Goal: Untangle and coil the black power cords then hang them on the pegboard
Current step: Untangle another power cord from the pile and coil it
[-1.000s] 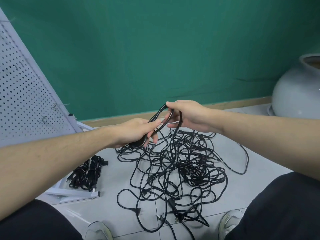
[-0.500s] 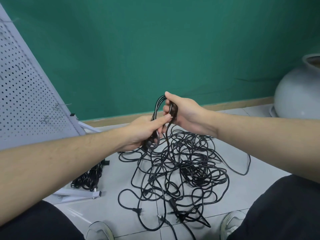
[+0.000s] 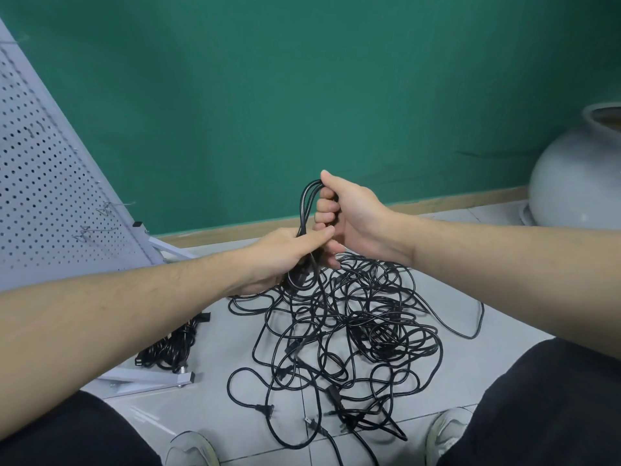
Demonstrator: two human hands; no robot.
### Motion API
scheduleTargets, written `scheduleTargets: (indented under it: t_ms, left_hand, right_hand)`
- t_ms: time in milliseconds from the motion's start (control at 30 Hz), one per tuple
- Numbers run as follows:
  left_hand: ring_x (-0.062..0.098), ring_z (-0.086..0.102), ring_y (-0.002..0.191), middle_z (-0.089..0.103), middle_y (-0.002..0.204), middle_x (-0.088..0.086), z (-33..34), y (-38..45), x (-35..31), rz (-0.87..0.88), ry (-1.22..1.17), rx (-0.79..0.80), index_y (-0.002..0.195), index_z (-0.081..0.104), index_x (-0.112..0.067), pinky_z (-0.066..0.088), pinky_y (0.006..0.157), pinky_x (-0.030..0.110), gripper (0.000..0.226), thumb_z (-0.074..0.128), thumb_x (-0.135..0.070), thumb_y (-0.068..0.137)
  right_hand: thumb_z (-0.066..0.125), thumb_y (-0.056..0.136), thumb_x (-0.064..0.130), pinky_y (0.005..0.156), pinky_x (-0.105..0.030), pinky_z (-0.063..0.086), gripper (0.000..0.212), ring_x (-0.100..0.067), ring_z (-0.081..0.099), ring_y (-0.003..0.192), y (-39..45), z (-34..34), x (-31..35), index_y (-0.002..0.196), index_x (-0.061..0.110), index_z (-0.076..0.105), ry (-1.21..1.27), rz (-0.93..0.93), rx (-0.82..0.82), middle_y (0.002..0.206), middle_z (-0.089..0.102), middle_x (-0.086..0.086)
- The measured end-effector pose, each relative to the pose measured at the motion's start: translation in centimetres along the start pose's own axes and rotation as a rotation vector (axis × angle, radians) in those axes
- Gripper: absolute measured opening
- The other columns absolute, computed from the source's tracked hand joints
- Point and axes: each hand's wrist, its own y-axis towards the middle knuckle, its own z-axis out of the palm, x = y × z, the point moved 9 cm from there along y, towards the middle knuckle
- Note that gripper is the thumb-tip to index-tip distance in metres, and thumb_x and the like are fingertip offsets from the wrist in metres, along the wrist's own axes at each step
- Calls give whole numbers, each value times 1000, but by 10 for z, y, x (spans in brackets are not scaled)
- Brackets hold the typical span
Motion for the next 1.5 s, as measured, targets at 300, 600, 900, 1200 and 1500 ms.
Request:
scheduleTargets:
  t_ms: [300,600,900,1200,1500]
  left_hand:
    - [18,62,51,53,57,-10,-7,3,-11,84,-80,-78,77,75,-18,55,94,58,36,59,-39,101]
    - [16,67,52,47,67,-5,-28,5,-22,149,-189,-300,88,71,-18,46,47,22,29,57,-37,104]
    - [16,46,48,39,67,-4,-36,3,-34,157,-396,-259,103,66,-15,47,49,25,34,50,-45,105]
    - [15,50,48,42,69,-4,-54,0,-33,98,-465,-364,79,59,-19,47,49,25,46,52,-60,99]
    - [12,39,46,41,66,-4,-74,1,-25,81,-464,-394,81,53,-18,36,46,26,46,55,-61,97]
  right_hand:
    - [30,107,51,53,-26,48,47,-19,55,60,2,-11,-1,95,15,57,-221,33,-47,80,63,-7]
    - [33,78,2,87,-40,50,31,-25,58,100,-15,1,-49,57,18,50,-604,259,340,104,58,-14]
    - [40,99,12,100,-43,52,9,-29,67,96,-35,17,-59,101,10,48,-621,350,537,87,65,-9]
    - [47,104,21,110,-45,47,15,-34,69,105,-34,17,-62,95,11,55,-688,340,516,88,74,-13]
    - [51,103,46,48,-21,35,32,-10,35,48,-15,7,-36,90,19,62,-1083,30,359,60,47,5]
